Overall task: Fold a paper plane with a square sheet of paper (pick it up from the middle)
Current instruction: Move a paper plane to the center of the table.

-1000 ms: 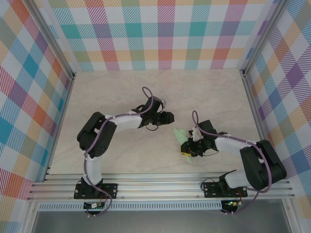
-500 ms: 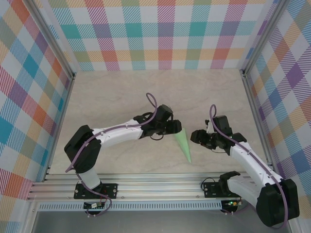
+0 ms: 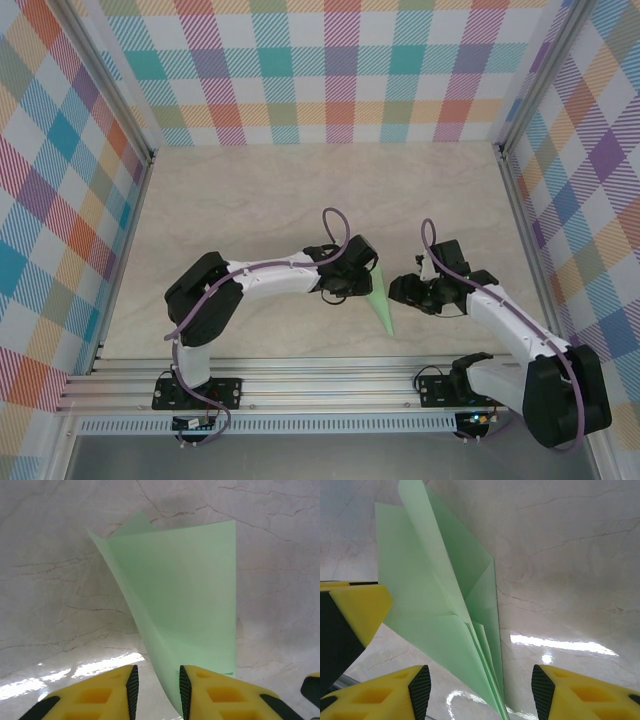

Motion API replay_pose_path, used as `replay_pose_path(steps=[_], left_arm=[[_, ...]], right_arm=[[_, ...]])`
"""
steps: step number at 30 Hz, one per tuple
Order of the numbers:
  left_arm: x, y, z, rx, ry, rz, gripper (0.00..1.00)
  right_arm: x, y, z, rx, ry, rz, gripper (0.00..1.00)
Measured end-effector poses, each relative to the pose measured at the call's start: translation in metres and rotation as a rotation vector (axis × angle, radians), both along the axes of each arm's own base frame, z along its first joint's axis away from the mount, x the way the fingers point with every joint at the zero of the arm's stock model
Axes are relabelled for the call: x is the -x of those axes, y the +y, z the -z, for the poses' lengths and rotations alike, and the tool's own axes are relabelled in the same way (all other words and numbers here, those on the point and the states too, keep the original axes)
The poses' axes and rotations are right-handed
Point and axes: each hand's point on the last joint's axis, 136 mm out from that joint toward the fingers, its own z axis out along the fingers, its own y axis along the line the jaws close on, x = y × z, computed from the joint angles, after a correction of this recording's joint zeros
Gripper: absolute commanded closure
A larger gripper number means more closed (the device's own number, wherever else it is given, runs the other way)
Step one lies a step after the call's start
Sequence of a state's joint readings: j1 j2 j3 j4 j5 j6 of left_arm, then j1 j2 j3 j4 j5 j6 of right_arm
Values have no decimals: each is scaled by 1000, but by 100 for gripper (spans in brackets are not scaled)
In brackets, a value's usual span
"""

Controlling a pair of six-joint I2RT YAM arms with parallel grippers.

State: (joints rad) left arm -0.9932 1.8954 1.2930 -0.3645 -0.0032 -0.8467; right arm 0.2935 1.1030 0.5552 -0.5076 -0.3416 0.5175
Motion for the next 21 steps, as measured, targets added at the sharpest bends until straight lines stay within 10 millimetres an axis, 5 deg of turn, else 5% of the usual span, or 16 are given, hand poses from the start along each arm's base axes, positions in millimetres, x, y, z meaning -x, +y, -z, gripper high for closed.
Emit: replay_pose_path(steps=[9,21], left_arm=[[10,15,20,-39,18,-6,92],[17,25,24,-36,17,-6,90]], right_arm=[[5,20,20,-90,104,-91,48],[0,34,23,-144,118,-156,50]])
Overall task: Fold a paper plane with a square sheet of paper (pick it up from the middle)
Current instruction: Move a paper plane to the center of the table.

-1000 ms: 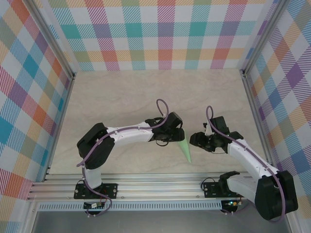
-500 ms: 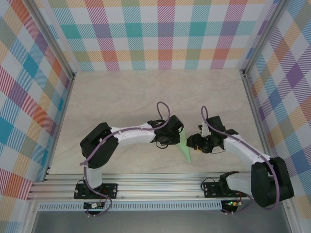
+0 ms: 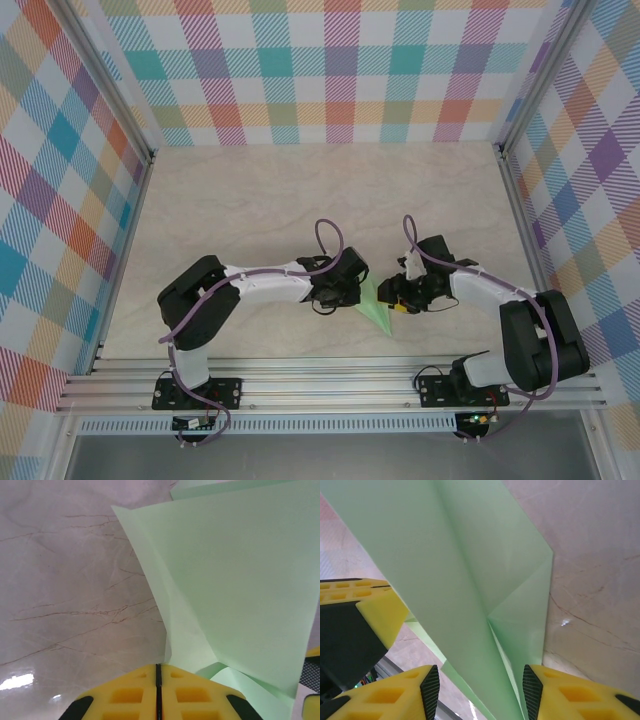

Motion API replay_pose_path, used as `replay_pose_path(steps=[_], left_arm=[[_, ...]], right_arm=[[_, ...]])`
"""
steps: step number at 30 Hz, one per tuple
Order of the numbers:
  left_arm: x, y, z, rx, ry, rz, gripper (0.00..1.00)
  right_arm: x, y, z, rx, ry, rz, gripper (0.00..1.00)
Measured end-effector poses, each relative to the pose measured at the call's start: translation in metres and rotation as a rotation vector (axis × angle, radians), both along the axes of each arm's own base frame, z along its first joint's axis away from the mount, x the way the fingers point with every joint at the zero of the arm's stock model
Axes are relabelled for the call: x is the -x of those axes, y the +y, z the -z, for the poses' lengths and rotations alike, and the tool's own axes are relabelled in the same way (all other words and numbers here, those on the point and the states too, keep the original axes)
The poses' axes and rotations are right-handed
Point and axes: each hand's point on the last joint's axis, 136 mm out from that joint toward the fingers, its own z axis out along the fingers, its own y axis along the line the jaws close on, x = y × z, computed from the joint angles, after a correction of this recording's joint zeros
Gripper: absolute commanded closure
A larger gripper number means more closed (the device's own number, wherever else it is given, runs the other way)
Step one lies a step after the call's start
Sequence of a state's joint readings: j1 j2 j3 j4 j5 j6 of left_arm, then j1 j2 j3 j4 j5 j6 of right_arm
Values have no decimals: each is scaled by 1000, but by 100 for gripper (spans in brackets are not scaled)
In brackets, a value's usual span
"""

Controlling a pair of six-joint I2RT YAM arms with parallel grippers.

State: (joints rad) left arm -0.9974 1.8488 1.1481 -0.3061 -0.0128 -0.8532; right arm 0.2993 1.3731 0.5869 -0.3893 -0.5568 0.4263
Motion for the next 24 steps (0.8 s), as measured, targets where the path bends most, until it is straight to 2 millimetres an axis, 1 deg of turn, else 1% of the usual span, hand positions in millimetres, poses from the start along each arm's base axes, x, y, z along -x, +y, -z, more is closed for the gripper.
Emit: replay_pose_path(steps=[8,10,12,17,20,22,24], left_arm=[[-1,-1,-1,6,-4,0,90],[-1,-1,-1,5,-4,0,90],[-1,-1,0,4,-3,0,90],[1,1,3,0,-1,0,90],[1,2,3,-1,0,1,90],[1,2,3,0,-1,1,90],[1,1,2,4,-3,1,90]], right_arm=[[5,10,0,-8,-2,-49,55],[6,12,1,-6,-1,-62,55],[7,13,2,-2,-2,-71,52],[3,4,6,70,-27,-52,52],[1,3,-1,74,-62,-49,53],[0,7,-6,47,-68,-59,53],[1,10,-6,33,-61,-69,51]])
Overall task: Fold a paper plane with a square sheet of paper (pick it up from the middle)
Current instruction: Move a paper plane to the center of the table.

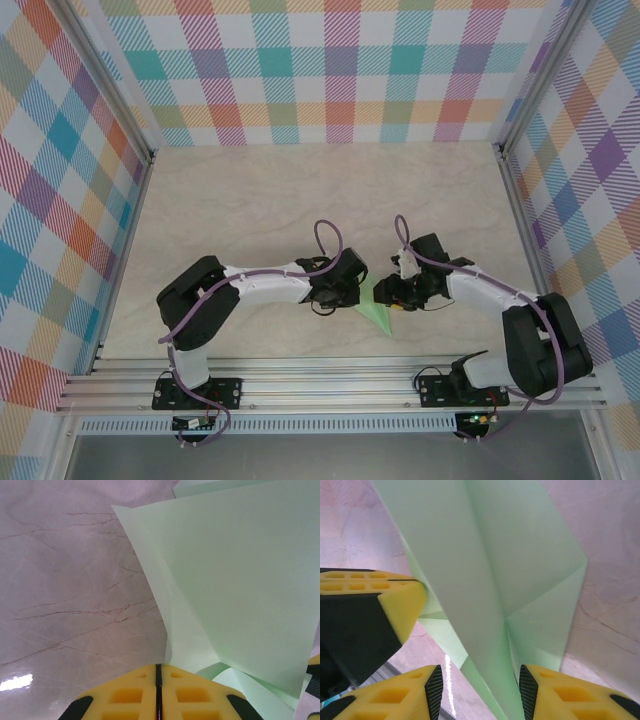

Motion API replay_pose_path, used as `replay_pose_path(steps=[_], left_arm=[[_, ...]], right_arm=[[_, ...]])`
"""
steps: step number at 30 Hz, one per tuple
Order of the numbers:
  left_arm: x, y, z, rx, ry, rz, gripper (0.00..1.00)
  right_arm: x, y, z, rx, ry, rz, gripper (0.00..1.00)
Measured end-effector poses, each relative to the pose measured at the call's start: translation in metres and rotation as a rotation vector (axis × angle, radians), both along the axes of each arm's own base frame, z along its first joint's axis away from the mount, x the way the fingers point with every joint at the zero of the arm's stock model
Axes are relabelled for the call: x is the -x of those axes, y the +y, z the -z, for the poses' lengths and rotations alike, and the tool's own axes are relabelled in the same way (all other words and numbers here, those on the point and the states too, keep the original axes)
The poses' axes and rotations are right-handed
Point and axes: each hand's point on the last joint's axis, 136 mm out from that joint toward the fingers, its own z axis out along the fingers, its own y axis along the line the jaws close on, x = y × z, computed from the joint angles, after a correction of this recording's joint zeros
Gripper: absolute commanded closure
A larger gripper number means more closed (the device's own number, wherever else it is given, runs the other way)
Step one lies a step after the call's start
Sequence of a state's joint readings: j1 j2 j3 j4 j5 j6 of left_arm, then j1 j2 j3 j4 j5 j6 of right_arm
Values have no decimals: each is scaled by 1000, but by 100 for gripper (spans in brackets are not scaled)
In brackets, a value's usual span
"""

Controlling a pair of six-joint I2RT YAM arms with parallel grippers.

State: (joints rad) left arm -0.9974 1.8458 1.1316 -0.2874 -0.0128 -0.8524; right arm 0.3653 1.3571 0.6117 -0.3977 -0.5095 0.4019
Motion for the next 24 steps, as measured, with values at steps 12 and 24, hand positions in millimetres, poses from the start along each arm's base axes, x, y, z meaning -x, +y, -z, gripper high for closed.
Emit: replay_pose_path(steps=[12,24], left_arm=[[0,0,0,2,-1,0,90],[2,2,3,-3,2,0,89]], right_arm=[[7,4,8,10,18,-45,58],[11,5,27,158,7,-99,73]])
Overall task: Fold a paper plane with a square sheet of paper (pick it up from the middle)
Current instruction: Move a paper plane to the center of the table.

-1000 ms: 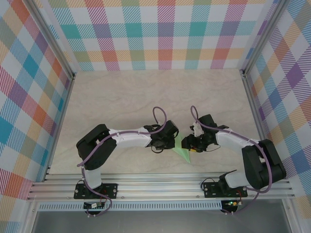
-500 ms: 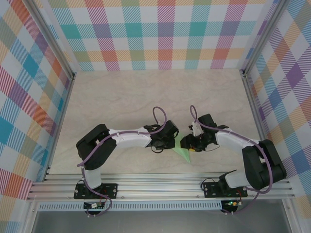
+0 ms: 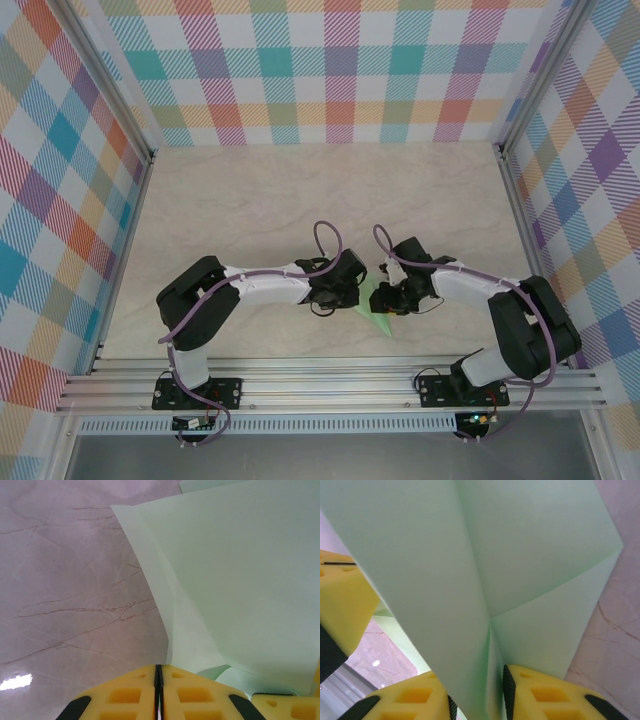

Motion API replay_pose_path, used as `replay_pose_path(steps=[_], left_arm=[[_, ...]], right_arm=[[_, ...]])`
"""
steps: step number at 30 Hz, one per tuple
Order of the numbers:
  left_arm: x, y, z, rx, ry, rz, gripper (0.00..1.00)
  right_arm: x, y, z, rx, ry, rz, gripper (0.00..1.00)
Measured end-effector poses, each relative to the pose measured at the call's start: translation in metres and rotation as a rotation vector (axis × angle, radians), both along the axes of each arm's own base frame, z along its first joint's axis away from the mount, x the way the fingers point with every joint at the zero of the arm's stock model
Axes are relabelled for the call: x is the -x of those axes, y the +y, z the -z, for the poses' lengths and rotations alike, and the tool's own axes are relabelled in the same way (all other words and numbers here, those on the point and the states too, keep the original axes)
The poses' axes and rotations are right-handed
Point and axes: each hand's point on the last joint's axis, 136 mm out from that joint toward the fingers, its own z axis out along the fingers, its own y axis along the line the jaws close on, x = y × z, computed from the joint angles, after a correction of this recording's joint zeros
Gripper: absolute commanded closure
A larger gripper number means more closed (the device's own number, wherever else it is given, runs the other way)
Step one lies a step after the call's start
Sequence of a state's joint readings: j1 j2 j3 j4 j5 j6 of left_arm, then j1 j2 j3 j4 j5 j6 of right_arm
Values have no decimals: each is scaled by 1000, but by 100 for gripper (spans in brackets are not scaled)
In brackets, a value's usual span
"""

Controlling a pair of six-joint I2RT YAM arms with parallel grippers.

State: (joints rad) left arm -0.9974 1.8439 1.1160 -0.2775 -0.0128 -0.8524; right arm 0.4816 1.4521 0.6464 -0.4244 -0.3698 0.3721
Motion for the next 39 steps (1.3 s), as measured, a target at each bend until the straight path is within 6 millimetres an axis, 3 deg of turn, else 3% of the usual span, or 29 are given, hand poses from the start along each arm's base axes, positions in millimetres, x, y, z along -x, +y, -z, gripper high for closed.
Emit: replay_pose_path(steps=[11,14,22,28,33,39], left_arm=[[-3,-3,-13,51,-34,-6,83],[-3,3,-25,81,-62,-25,75],[-4,40,-67,131,-184,-127,60],[-3,83,-81,132,-250,-232,54],[-4,116,-82,123,-274,-313,51],[0,136,-84,111,-281,-349,51]], right_arm=[[-1,-4,2,114,-44,-26,88],[-3,-3,-2,140,-60,-31,91],[-24,2,-29,244,-167,-8,94],[-50,9,-49,322,-243,70,94],[-62,24,-33,414,-200,101,93],[-70,51,-4,519,-150,80,91]])
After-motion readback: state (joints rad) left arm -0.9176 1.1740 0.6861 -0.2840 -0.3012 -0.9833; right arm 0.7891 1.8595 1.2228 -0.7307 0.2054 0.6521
